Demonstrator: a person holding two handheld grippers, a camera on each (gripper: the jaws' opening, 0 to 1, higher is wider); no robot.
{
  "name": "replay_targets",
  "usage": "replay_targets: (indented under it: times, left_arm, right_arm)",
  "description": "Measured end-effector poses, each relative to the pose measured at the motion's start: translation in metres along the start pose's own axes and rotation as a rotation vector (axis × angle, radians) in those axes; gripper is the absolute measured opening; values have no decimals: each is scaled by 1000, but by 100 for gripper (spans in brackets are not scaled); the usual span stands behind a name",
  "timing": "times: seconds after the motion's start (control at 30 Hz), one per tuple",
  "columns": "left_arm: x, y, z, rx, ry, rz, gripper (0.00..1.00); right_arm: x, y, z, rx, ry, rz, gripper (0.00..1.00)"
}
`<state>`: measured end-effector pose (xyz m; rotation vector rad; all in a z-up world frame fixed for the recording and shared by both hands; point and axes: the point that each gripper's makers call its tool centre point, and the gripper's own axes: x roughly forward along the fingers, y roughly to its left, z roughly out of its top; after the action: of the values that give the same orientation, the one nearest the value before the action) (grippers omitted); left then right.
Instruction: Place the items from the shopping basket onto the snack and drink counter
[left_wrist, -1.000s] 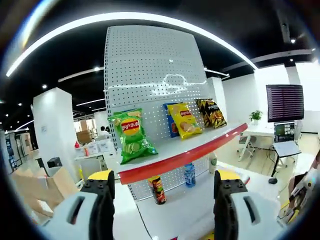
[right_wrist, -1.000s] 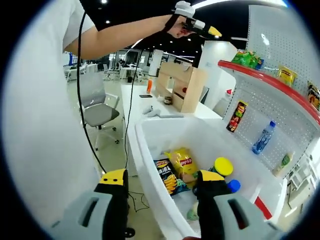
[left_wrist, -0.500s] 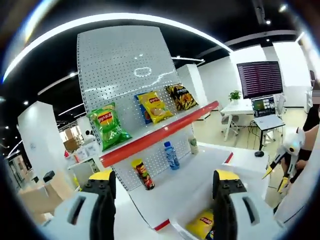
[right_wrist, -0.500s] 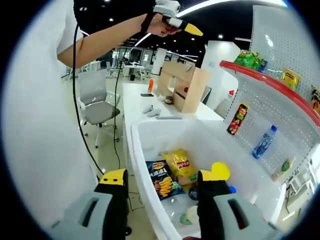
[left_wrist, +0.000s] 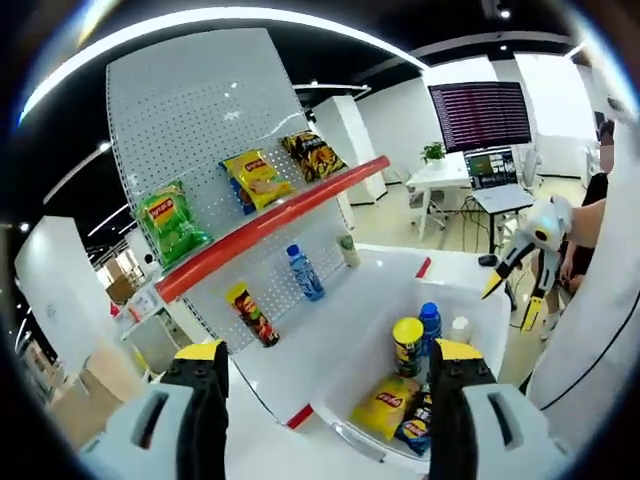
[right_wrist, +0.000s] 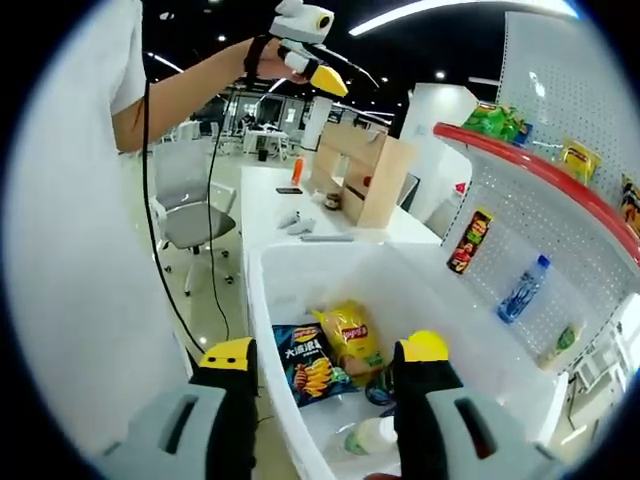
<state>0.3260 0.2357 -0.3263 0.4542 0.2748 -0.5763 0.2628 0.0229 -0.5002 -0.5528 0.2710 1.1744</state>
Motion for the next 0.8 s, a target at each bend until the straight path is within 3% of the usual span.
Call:
replay_targets:
  times: [0.17,0.53,0.8]
  left_arm:
    - [3,-22,-22,3,56,-57,83]
    - [16,-41,-54,-19,93,-84,80]
    - [26,-54,-86,-27,163,-134,81]
  right_arm:
    - [2,-3,-6,20,8,-2,55]
    - [7,-10,-7,18,12,-5,55]
    - [12,-17,-9,21,24,-12,56]
